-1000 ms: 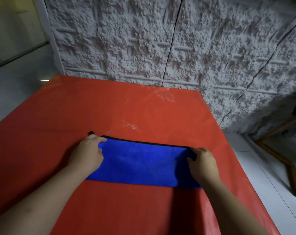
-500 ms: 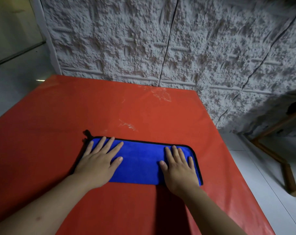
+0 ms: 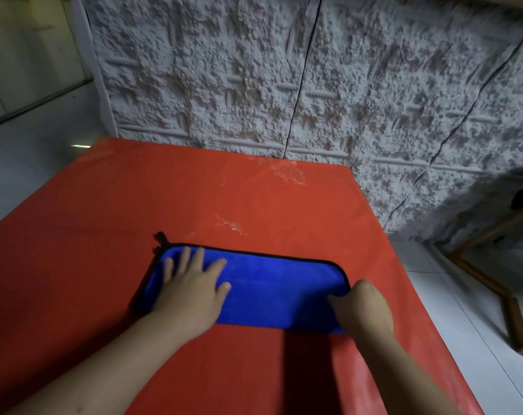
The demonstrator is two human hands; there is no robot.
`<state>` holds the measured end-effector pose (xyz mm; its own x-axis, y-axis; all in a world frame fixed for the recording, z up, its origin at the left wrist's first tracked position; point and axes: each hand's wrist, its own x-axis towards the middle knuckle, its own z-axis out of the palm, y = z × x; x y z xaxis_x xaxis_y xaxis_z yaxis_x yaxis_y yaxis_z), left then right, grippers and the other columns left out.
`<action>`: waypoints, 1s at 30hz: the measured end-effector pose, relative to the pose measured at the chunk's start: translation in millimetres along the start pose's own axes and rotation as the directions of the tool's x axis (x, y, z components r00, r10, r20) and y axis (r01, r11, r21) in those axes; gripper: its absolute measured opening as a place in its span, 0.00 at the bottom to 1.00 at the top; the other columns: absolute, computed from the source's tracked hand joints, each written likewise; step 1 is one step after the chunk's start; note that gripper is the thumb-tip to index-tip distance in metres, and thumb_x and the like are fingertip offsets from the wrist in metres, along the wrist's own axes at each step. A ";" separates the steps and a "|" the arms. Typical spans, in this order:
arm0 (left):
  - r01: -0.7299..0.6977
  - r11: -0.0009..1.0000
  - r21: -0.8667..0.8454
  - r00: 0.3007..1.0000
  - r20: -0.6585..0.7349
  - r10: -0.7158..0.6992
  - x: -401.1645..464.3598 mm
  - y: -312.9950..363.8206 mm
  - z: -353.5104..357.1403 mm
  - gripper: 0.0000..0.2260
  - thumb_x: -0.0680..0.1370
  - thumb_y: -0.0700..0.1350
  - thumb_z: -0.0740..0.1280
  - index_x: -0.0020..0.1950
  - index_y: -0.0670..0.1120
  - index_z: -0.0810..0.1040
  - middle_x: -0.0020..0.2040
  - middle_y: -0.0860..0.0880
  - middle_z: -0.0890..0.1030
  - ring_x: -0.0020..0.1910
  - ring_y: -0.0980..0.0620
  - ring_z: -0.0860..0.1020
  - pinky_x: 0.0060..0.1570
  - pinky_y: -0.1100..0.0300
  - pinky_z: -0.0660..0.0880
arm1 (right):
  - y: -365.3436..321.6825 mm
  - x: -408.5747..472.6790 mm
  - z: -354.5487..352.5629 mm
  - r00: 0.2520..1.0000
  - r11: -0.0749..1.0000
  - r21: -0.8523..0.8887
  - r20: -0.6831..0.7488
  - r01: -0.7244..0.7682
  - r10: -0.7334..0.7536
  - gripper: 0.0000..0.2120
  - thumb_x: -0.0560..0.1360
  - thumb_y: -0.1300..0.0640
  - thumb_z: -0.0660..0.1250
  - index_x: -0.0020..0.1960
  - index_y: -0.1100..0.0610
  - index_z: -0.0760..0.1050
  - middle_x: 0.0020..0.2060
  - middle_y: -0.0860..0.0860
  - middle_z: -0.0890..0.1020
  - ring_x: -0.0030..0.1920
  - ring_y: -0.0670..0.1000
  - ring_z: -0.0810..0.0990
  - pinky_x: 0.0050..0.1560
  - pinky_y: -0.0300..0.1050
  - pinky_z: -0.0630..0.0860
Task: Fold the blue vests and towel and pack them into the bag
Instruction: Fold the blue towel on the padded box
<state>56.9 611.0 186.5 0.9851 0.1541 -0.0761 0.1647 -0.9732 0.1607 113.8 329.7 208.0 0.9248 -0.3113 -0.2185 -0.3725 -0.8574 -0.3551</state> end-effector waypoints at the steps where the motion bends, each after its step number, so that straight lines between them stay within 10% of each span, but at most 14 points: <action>1: -0.075 0.997 -0.029 0.996 0.034 0.076 -5.0 9.0 4.4 0.26 0.83 0.61 0.50 0.81 0.60 0.50 0.83 0.46 0.47 0.81 0.42 0.42 0.77 0.36 0.41 | -0.7 -0.1 2.4 1.000 1.000 -0.004 0.015 -0.009 0.009 0.13 0.73 0.52 0.73 0.43 0.57 0.70 0.48 0.58 0.83 0.51 0.62 0.82 0.42 0.46 0.71; 7: -0.171 0.985 0.032 0.977 0.133 0.165 -9.6 24.9 25.8 0.31 0.74 0.64 0.28 0.79 0.64 0.33 0.82 0.54 0.36 0.79 0.49 0.31 0.75 0.36 0.33 | 4.2 7.5 2.6 0.994 0.983 0.168 0.094 -0.078 0.063 0.13 0.68 0.55 0.77 0.34 0.60 0.75 0.30 0.54 0.79 0.35 0.58 0.79 0.33 0.45 0.71; 12: -0.134 0.990 0.049 0.980 0.155 0.125 -14.5 42.1 28.1 0.28 0.78 0.64 0.33 0.79 0.62 0.32 0.81 0.52 0.34 0.79 0.46 0.30 0.74 0.35 0.32 | 2.4 8.8 -20.7 0.996 0.848 0.524 0.081 -0.078 0.042 0.12 0.66 0.60 0.77 0.34 0.68 0.77 0.27 0.57 0.73 0.31 0.55 0.72 0.33 0.49 0.68; 17: -0.140 0.961 -0.238 0.981 0.099 0.168 -8.2 63.0 21.0 0.25 0.83 0.61 0.49 0.81 0.60 0.56 0.83 0.50 0.53 0.82 0.46 0.47 0.79 0.43 0.42 | -31.3 -17.3 -30.3 0.990 0.736 0.665 -0.041 0.128 -0.135 0.07 0.65 0.60 0.75 0.38 0.64 0.81 0.27 0.53 0.75 0.30 0.50 0.70 0.33 0.48 0.66; 19: -0.023 0.765 -0.643 1.000 -0.015 0.018 -3.1 68.8 1.8 0.18 0.84 0.57 0.56 0.68 0.53 0.77 0.70 0.48 0.77 0.73 0.46 0.70 0.74 0.49 0.63 | -48.9 -31.0 -23.5 0.969 0.736 0.633 -0.109 0.239 -0.221 0.04 0.68 0.61 0.75 0.40 0.61 0.83 0.27 0.50 0.76 0.29 0.47 0.70 0.33 0.47 0.68; 21: 0.119 0.349 -0.930 0.991 0.090 -0.098 -4.1 70.2 -23.6 0.18 0.84 0.57 0.58 0.57 0.50 0.83 0.57 0.48 0.85 0.59 0.48 0.82 0.65 0.52 0.74 | -65.3 -47.7 -13.2 0.928 0.745 0.558 -0.156 0.365 -0.338 0.07 0.70 0.60 0.75 0.48 0.56 0.86 0.35 0.47 0.85 0.35 0.41 0.78 0.40 0.44 0.76; 24: 0.387 -0.219 -0.896 0.922 0.366 0.128 -7.4 58.8 -52.5 0.30 0.80 0.68 0.53 0.60 0.46 0.82 0.51 0.46 0.85 0.49 0.46 0.83 0.53 0.47 0.79 | -87.7 -75.3 1.9 0.852 0.688 0.520 -0.175 0.506 -0.494 0.12 0.73 0.61 0.73 0.56 0.53 0.85 0.46 0.44 0.87 0.44 0.35 0.82 0.49 0.30 0.76; 30: 0.320 -0.123 -0.939 0.943 0.329 -0.058 -2.8 13.6 -62.9 0.05 0.79 0.43 0.67 0.46 0.46 0.82 0.44 0.42 0.84 0.42 0.44 0.82 0.44 0.53 0.75 | -111.5 -104.2 22.5 0.714 0.557 0.632 0.009 0.539 -0.700 0.18 0.71 0.66 0.67 0.58 0.55 0.83 0.49 0.45 0.87 0.50 0.40 0.84 0.57 0.38 0.80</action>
<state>59.4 608.1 250.7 0.9028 0.1453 -0.4047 0.3416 0.3296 0.8802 57.2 467.0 249.9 0.9204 0.3815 0.0849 0.2422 -0.3863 -0.8900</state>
